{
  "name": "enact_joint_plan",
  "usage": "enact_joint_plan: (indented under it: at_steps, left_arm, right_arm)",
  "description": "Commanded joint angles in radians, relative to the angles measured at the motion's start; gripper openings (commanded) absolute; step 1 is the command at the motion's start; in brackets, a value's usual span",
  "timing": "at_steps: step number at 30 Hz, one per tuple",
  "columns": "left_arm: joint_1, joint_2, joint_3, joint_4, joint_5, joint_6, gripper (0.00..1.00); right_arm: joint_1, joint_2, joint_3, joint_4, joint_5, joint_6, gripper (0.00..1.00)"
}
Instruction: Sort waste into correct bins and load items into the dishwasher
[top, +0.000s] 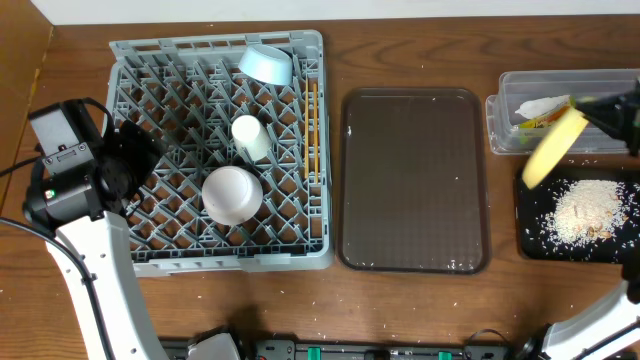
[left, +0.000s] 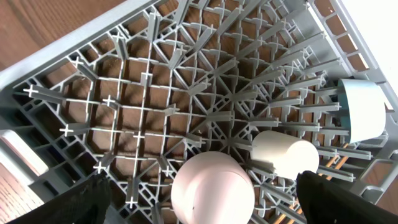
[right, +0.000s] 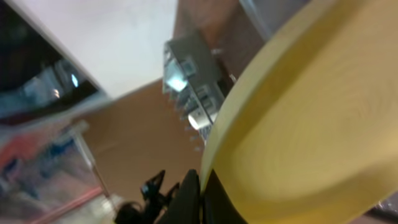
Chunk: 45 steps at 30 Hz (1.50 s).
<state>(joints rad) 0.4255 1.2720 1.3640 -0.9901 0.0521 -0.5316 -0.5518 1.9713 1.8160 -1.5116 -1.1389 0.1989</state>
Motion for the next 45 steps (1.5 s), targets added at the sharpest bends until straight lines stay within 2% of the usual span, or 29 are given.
enact_joint_plan:
  at_steps: [1,7,15,17,21,25,29,34,37,41,45]
  left_arm:
    - [0.003,0.002,0.006,-0.002,-0.012,-0.009,0.96]
    - [0.003,0.002,0.006,-0.002,-0.012,-0.008,0.96]
    - [0.003,0.002,0.006,-0.002,-0.012,-0.009,0.96]
    - [0.003,0.002,0.006,-0.002,-0.012,-0.008,0.96]
    - [0.003,0.002,0.006,-0.002,-0.012,-0.008,0.96]
    - [0.003,0.002,0.006,-0.002,-0.012,-0.009,0.96]
    - [0.003,0.002,0.006,-0.002,-0.012,-0.009,0.96]
    - [0.003,0.002,0.006,-0.002,-0.012,-0.009,0.96]
    - [0.003,0.002,0.006,-0.002,-0.012,-0.009,0.96]
    - [0.003,0.002,0.006,-0.002,-0.012,-0.009,0.96]
    - [0.003,0.002,0.006,-0.002,-0.012,-0.009,0.96]
  right_arm:
    - [0.114,-0.054,0.003,0.122,-0.085,0.158,0.02]
    - [0.333,-0.056,0.003,0.418,-0.084,0.386,0.02]
    - [0.619,-0.056,0.003,0.975,-0.082,0.814,0.02]
    - [0.665,-0.056,0.003,1.1,-0.05,0.886,0.02]
    - [0.752,-0.056,0.003,1.234,0.082,0.922,0.02]
    - [0.835,-0.055,0.003,1.27,0.238,0.82,0.01]
    - [0.929,-0.054,0.003,1.281,0.327,0.583,0.01]
    - [1.029,-0.054,0.003,1.284,0.326,0.33,0.01]
    - [1.071,-0.049,0.003,1.279,0.311,0.225,0.01]
    - [1.092,-0.02,0.003,1.264,0.222,0.122,0.01]
    - [1.091,0.033,0.003,1.264,0.123,0.099,0.01]
